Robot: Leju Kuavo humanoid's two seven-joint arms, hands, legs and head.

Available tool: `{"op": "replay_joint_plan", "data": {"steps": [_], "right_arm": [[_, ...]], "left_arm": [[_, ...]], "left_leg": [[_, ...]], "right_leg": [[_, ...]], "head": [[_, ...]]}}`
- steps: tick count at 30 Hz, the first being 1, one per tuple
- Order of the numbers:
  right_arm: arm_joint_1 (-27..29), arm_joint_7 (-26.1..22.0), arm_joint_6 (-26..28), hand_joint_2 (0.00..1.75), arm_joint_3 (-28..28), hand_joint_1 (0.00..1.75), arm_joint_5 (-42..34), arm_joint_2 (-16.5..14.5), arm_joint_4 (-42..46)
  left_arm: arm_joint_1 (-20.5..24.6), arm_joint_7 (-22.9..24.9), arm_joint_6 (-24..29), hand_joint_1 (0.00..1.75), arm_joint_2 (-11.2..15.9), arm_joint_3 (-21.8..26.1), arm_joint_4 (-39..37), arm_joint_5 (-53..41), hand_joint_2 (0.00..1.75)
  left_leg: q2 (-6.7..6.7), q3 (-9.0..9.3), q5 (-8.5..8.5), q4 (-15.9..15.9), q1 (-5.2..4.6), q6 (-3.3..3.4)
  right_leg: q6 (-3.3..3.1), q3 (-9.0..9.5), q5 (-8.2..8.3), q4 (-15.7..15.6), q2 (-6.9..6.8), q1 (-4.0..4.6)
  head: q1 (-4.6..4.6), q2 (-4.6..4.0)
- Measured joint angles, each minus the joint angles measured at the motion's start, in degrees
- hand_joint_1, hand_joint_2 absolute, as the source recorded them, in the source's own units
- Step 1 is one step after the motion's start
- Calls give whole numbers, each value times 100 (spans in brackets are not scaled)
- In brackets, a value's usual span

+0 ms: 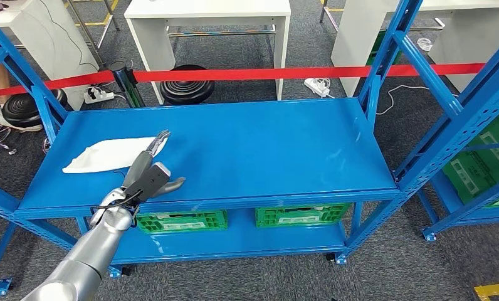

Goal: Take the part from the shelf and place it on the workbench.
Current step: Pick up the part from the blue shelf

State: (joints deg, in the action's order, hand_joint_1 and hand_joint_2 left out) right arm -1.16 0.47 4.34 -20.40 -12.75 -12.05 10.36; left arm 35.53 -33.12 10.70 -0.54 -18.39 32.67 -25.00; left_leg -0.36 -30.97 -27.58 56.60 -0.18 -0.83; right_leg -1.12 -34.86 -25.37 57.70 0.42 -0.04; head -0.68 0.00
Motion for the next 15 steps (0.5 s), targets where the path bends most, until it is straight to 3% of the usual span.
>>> {"op": "replay_joint_plan", "data": {"steps": [10,15], "right_arm": [[-12,-9,88,0,-29,0,-19,-40,0],[-13,-63,88,0,-35,0,-44,-40,0]], "left_arm": [[210,107,28,0,-15,0,-452,-1,175],[285,275,363,0,-19,1,-644,-196,175]], "left_leg": [[0,0,0,0,0,-1],[1,0,0,0,0,0]], "right_leg": [[0,0,0,0,1,4],[0,0,0,0,1,4]], "head": [[-2,0],[-2,0]]}}
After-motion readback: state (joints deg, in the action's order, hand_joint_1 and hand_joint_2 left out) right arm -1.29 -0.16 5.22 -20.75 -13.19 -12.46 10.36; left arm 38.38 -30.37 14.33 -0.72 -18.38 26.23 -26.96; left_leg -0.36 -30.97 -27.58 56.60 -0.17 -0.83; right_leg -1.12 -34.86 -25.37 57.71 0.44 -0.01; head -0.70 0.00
